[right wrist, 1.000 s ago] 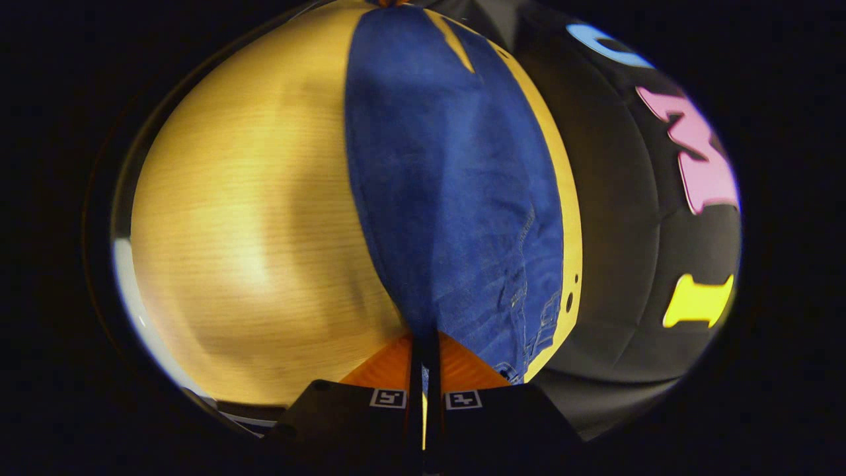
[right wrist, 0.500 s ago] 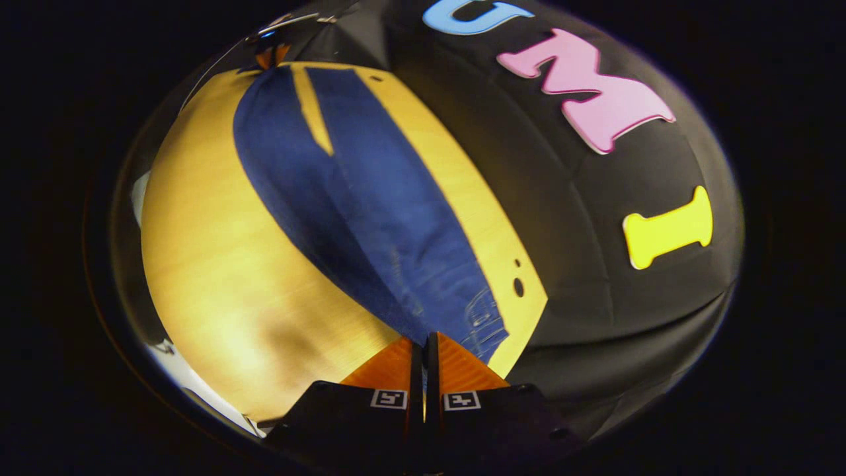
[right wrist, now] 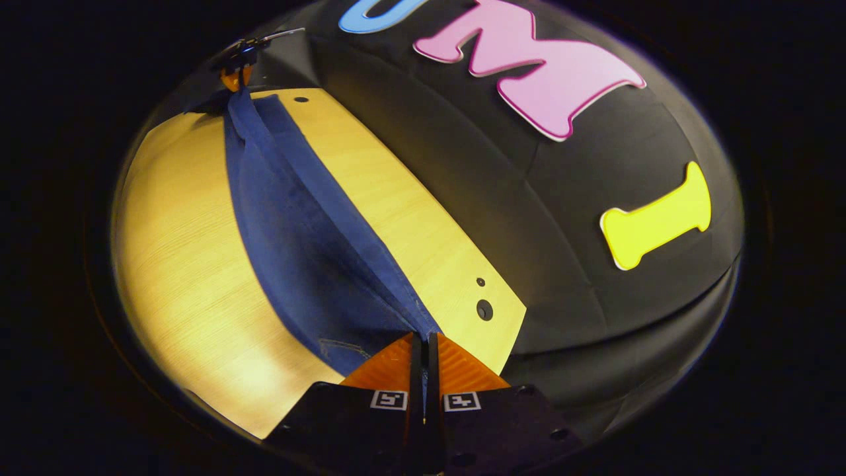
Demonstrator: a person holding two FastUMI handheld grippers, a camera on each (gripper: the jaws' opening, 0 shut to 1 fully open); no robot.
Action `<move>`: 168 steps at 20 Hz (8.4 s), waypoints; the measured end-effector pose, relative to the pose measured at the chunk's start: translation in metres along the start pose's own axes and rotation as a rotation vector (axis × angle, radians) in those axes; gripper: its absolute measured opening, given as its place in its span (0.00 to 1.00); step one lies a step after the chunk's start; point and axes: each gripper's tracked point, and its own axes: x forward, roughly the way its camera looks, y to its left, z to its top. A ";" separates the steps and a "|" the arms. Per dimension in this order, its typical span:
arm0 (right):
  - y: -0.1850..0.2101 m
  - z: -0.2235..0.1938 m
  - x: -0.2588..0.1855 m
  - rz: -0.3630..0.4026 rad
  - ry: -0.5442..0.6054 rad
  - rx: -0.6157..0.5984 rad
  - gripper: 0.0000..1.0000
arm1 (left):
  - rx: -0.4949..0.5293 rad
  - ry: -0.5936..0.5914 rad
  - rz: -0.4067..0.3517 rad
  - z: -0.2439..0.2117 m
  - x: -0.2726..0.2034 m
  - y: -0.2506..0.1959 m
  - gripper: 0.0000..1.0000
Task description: Grasp the waist and the cuffs of the jeans and fold them to make the two legs overlap; first hold the waist and fold one-third of the jeans toward the cuffs, then hold the cuffs and fold the remaining one-third in the same direction to finish folding.
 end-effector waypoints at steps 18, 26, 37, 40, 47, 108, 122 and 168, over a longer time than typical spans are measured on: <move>0.030 -0.028 0.152 0.167 0.218 0.112 0.02 | -0.082 0.254 0.055 -0.064 0.032 0.101 0.11; 0.016 -0.045 0.159 0.103 0.268 0.082 0.10 | -0.270 0.115 0.156 -0.057 0.009 0.097 0.07; -0.047 -0.016 0.032 0.008 0.053 0.796 0.98 | -0.506 -0.483 0.059 0.090 -0.071 -0.035 0.99; -0.045 -0.065 0.021 -0.031 0.080 1.144 0.98 | -0.532 -0.563 0.060 0.102 -0.094 -0.070 0.98; 0.006 -0.141 0.062 -0.139 0.299 1.568 0.98 | -0.716 -0.623 0.022 0.123 -0.095 -0.119 0.97; 0.215 0.213 -0.047 0.378 -0.153 0.865 0.80 | -0.815 -0.053 0.300 -0.099 0.045 0.052 0.98; 0.214 0.208 -0.055 0.403 -0.171 0.875 0.80 | -0.937 0.046 0.133 -0.109 0.074 0.034 0.41; 0.067 0.078 -0.160 0.211 -0.328 0.857 0.80 | -0.648 -0.383 -0.096 0.292 -0.018 -0.190 0.96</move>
